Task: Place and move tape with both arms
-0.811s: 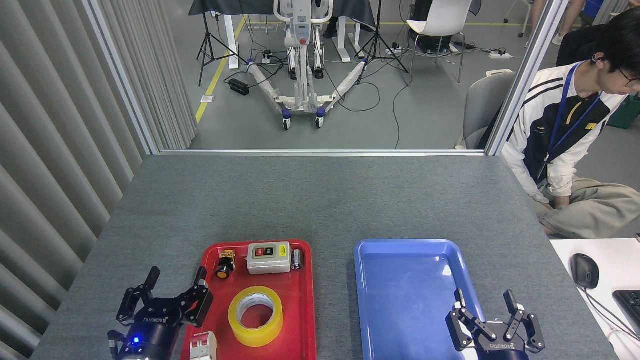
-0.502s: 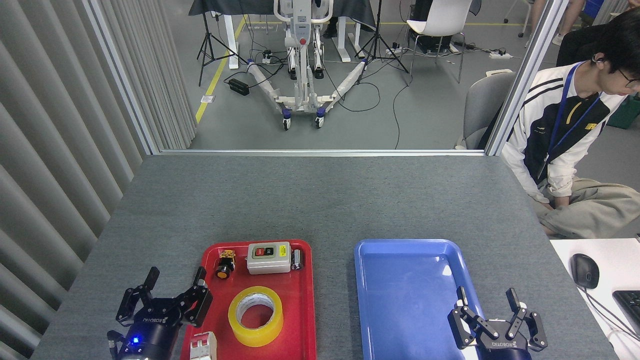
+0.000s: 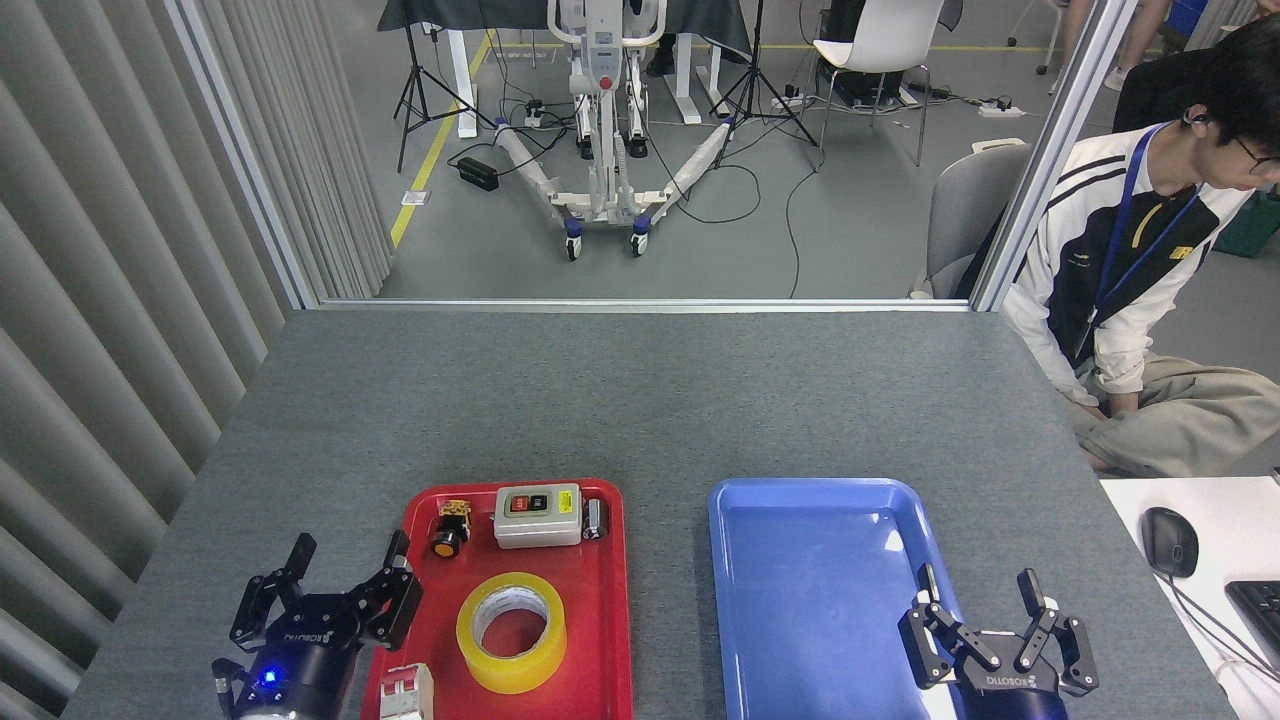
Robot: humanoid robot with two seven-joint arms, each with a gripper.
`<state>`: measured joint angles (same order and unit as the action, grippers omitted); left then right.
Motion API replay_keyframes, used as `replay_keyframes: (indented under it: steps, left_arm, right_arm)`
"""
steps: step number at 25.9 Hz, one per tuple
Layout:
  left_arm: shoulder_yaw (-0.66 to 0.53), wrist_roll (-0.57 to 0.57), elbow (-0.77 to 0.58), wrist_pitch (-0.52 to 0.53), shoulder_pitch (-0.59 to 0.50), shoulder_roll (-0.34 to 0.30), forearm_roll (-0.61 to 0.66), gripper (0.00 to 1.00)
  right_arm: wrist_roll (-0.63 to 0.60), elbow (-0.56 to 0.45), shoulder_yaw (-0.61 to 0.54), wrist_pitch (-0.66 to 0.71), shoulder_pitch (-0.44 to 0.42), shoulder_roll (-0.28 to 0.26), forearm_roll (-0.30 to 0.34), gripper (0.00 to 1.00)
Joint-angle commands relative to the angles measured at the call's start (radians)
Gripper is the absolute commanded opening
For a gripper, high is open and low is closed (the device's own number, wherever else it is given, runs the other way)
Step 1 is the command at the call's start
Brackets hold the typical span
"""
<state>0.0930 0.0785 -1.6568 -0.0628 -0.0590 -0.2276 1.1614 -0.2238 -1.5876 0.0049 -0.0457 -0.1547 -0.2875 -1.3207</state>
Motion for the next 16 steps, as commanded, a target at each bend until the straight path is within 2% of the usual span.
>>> replay_keyframes:
  steps: [1, 3, 7, 12, 14, 16]
  left_arm:
    - [-0.004, -0.013, 0.000, 0.003, 0.005, 0.001, -0.006, 1.00]
    - [-0.004, -0.019, 0.000, 0.006, 0.025, -0.004, -0.014, 1.00]
    - [-0.006, -0.126, 0.002, 0.018, 0.044, -0.009, -0.046, 1.00]
    - [-0.001, -0.161, 0.031, 0.049, 0.087, 0.005, -0.062, 1.00]
    - [0.007, -0.233, 0.035, 0.049, 0.110, -0.001, -0.062, 1.00]
    - [0.016, -0.358, 0.037, 0.049, 0.123, -0.015, -0.062, 1.00]
  right_arm:
    - [0.000, 0.000, 0.001, 0.001, -0.002, -0.001, 0.000, 0.99]
    - [0.000, 0.000, 0.001, 0.001, 0.000, -0.001, -0.002, 0.99]
    - [-0.002, 0.000, 0.001, 0.003, -0.002, 0.001, -0.011, 0.99]
    - [-0.002, 0.000, 0.000, 0.006, -0.002, 0.011, -0.032, 0.99]
    - [-0.002, 0.000, 0.000, 0.007, -0.002, 0.013, -0.037, 0.99]
    - [-0.002, 0.000, 0.000, 0.006, -0.002, 0.013, -0.037, 0.99]
